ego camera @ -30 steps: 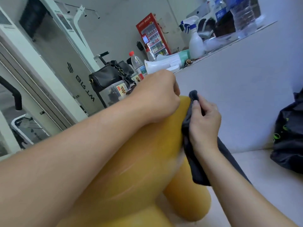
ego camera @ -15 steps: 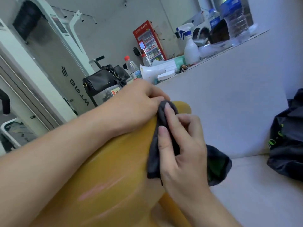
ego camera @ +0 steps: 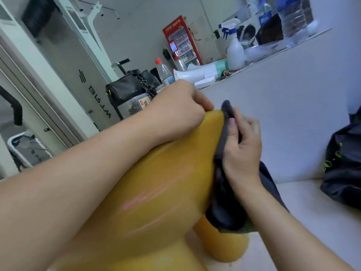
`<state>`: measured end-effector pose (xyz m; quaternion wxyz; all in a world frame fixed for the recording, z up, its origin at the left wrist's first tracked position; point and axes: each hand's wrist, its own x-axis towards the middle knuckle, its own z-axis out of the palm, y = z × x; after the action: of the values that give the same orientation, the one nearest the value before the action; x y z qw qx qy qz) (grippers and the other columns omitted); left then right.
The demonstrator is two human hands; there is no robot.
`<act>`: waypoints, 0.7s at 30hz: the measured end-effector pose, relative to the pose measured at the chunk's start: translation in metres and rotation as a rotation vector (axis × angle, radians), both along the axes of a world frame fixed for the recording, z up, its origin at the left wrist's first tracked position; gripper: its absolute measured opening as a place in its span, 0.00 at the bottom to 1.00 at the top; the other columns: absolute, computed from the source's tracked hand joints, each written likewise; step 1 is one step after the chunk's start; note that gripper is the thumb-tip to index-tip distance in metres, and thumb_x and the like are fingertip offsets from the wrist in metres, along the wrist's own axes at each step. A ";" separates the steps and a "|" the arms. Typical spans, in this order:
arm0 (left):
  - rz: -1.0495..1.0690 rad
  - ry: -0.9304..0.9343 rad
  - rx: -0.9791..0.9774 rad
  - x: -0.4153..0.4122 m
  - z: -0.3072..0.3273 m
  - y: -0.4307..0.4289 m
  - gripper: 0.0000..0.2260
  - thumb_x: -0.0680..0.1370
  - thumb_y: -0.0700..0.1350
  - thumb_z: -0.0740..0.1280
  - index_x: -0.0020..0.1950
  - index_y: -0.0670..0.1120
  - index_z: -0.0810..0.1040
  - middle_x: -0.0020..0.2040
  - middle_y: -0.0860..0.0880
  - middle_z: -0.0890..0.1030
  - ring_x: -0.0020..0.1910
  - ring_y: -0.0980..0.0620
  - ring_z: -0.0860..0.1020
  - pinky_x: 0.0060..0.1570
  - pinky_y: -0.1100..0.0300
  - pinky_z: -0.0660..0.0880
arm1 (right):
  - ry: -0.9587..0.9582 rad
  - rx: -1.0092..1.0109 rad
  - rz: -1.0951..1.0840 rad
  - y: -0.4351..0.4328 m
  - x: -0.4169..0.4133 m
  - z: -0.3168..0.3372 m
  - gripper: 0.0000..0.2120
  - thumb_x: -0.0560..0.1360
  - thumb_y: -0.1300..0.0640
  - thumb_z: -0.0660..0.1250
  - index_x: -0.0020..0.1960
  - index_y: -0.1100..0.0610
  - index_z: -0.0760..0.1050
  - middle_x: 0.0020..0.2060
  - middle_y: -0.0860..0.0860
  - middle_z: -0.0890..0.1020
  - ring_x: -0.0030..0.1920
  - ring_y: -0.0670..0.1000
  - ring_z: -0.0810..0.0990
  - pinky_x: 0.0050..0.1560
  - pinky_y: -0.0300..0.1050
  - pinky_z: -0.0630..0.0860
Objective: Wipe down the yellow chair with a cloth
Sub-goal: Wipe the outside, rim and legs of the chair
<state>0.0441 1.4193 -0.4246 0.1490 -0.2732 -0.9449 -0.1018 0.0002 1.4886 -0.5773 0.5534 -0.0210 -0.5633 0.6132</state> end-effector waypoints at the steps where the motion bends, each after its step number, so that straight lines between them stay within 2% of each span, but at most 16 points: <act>1: 0.018 0.011 -0.004 0.001 0.000 0.000 0.18 0.75 0.35 0.59 0.52 0.52 0.84 0.49 0.57 0.82 0.51 0.60 0.78 0.50 0.69 0.71 | -0.078 -0.151 0.110 0.006 -0.007 0.003 0.17 0.82 0.59 0.57 0.69 0.56 0.72 0.51 0.55 0.73 0.48 0.42 0.73 0.50 0.19 0.61; 3: 0.024 0.006 0.015 -0.001 -0.002 0.001 0.17 0.74 0.35 0.60 0.51 0.52 0.84 0.49 0.57 0.82 0.52 0.59 0.78 0.53 0.66 0.72 | -0.129 -0.227 0.197 0.002 0.002 0.006 0.17 0.81 0.59 0.57 0.69 0.53 0.73 0.50 0.51 0.72 0.48 0.37 0.74 0.48 0.17 0.60; 6: 0.015 -0.079 0.115 -0.002 -0.001 -0.003 0.15 0.74 0.34 0.61 0.45 0.51 0.82 0.45 0.52 0.83 0.48 0.55 0.80 0.52 0.62 0.76 | 0.100 0.112 0.131 -0.034 0.053 0.014 0.20 0.79 0.52 0.62 0.69 0.53 0.72 0.47 0.49 0.70 0.52 0.43 0.74 0.56 0.25 0.64; 8: -0.008 -0.149 0.101 0.003 0.003 -0.009 0.12 0.77 0.36 0.63 0.48 0.50 0.82 0.46 0.53 0.83 0.47 0.57 0.80 0.50 0.67 0.75 | 0.133 0.254 0.056 -0.033 0.054 0.002 0.20 0.79 0.52 0.62 0.70 0.54 0.71 0.48 0.51 0.70 0.52 0.45 0.73 0.57 0.27 0.64; 9: -0.024 -0.160 0.053 0.008 0.007 -0.013 0.10 0.79 0.40 0.63 0.51 0.51 0.82 0.48 0.55 0.83 0.48 0.60 0.80 0.49 0.70 0.74 | 0.100 0.198 0.042 -0.021 0.040 0.000 0.18 0.79 0.53 0.62 0.69 0.52 0.72 0.47 0.50 0.70 0.51 0.44 0.73 0.56 0.26 0.64; 11: -0.034 -0.152 -0.046 0.015 0.011 -0.023 0.09 0.80 0.45 0.64 0.55 0.55 0.81 0.50 0.61 0.82 0.47 0.69 0.77 0.44 0.79 0.71 | -0.055 -0.041 0.121 0.001 0.011 0.004 0.16 0.81 0.55 0.60 0.67 0.49 0.74 0.45 0.49 0.70 0.50 0.43 0.75 0.51 0.24 0.66; 13: -0.059 -0.096 -0.009 0.023 0.008 -0.031 0.10 0.79 0.43 0.64 0.54 0.55 0.81 0.50 0.61 0.81 0.46 0.72 0.76 0.44 0.79 0.71 | -0.124 -0.095 0.159 -0.002 0.018 0.006 0.16 0.81 0.54 0.59 0.67 0.50 0.74 0.45 0.47 0.70 0.51 0.45 0.76 0.53 0.29 0.69; 15: -0.103 -0.105 0.230 0.028 0.001 -0.037 0.13 0.78 0.33 0.62 0.49 0.50 0.81 0.49 0.53 0.83 0.48 0.61 0.80 0.51 0.65 0.76 | 0.064 0.117 0.100 -0.029 0.052 0.011 0.18 0.80 0.55 0.59 0.69 0.53 0.73 0.46 0.49 0.71 0.49 0.44 0.76 0.56 0.33 0.70; 16: -0.106 -0.131 0.356 0.029 0.000 -0.037 0.16 0.76 0.28 0.61 0.46 0.48 0.79 0.48 0.49 0.84 0.49 0.55 0.81 0.53 0.59 0.77 | 0.184 0.277 0.070 -0.044 0.067 0.009 0.18 0.80 0.56 0.60 0.69 0.56 0.72 0.46 0.51 0.73 0.49 0.47 0.76 0.56 0.36 0.72; 17: -0.116 -0.137 0.412 0.029 -0.001 -0.037 0.17 0.74 0.26 0.59 0.46 0.47 0.78 0.47 0.47 0.84 0.48 0.53 0.81 0.53 0.56 0.77 | 0.279 0.430 0.025 -0.052 0.073 0.003 0.17 0.80 0.58 0.60 0.69 0.59 0.71 0.47 0.53 0.73 0.48 0.51 0.76 0.55 0.42 0.74; 18: -0.125 -0.117 0.385 0.029 -0.003 -0.036 0.17 0.74 0.26 0.59 0.47 0.46 0.79 0.47 0.48 0.84 0.47 0.55 0.81 0.54 0.58 0.77 | 0.312 0.504 -0.022 -0.054 0.070 -0.004 0.17 0.81 0.59 0.60 0.69 0.60 0.69 0.47 0.54 0.73 0.47 0.54 0.76 0.54 0.47 0.74; 19: -0.131 -0.080 0.318 0.031 -0.003 -0.036 0.17 0.74 0.28 0.59 0.49 0.47 0.79 0.47 0.49 0.84 0.46 0.58 0.80 0.53 0.62 0.77 | 0.306 0.466 -0.050 -0.050 0.058 -0.010 0.17 0.81 0.59 0.59 0.69 0.59 0.68 0.47 0.53 0.72 0.47 0.54 0.76 0.54 0.47 0.74; 20: -0.136 -0.031 0.248 0.031 -0.003 -0.037 0.15 0.75 0.30 0.61 0.50 0.47 0.80 0.46 0.52 0.83 0.44 0.62 0.79 0.51 0.68 0.76 | 0.259 0.331 -0.056 -0.042 0.039 -0.014 0.16 0.81 0.58 0.59 0.69 0.57 0.69 0.46 0.50 0.72 0.48 0.49 0.76 0.55 0.44 0.73; 21: -0.127 0.005 0.206 0.032 -0.003 -0.038 0.14 0.75 0.32 0.63 0.51 0.49 0.81 0.45 0.55 0.82 0.41 0.65 0.78 0.46 0.72 0.74 | 0.169 0.111 -0.025 -0.031 0.023 -0.014 0.15 0.81 0.57 0.58 0.68 0.53 0.70 0.46 0.49 0.72 0.48 0.43 0.75 0.55 0.37 0.71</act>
<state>0.0766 1.3813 -0.4278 0.1720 -0.3161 -0.9098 -0.2068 0.0234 1.4574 -0.5909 0.6068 0.0545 -0.5475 0.5737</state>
